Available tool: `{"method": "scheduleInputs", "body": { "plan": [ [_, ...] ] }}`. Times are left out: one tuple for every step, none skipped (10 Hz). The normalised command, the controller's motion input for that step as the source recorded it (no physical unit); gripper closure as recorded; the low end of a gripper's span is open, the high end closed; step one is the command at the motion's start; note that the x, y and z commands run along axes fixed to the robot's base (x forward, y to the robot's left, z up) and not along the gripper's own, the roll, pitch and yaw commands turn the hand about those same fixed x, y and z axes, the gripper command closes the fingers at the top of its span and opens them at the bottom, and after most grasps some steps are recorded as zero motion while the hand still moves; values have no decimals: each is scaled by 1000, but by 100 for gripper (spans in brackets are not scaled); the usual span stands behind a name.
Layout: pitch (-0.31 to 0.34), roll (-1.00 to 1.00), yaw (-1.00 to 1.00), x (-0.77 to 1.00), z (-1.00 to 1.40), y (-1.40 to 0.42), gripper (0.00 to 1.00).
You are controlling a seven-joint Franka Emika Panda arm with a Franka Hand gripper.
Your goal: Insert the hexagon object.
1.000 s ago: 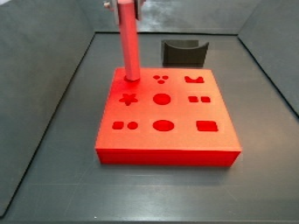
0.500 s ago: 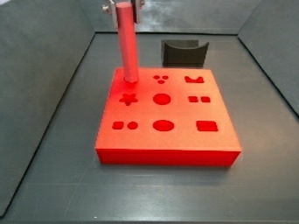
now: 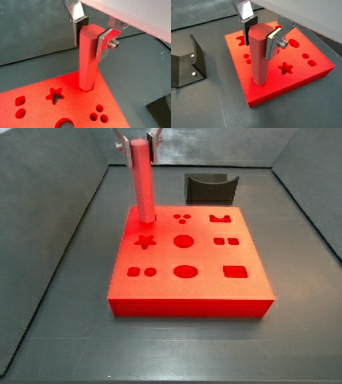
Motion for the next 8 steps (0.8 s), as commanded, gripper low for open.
{"method": "scheduleInputs", "body": {
  "plan": [
    [-63,30,34,0,-520,-9,100],
    [-51,34,46,46,-560,-3,100],
    [-46,49,37,74,-554,0,100],
    [-44,80,26,51,-531,0,100],
    [-46,104,31,0,-500,0,100],
    [-51,154,60,0,-514,0,100],
    [-100,214,100,-109,-509,-6,100],
    [-106,240,117,-126,-477,-43,100]
  ]
}}
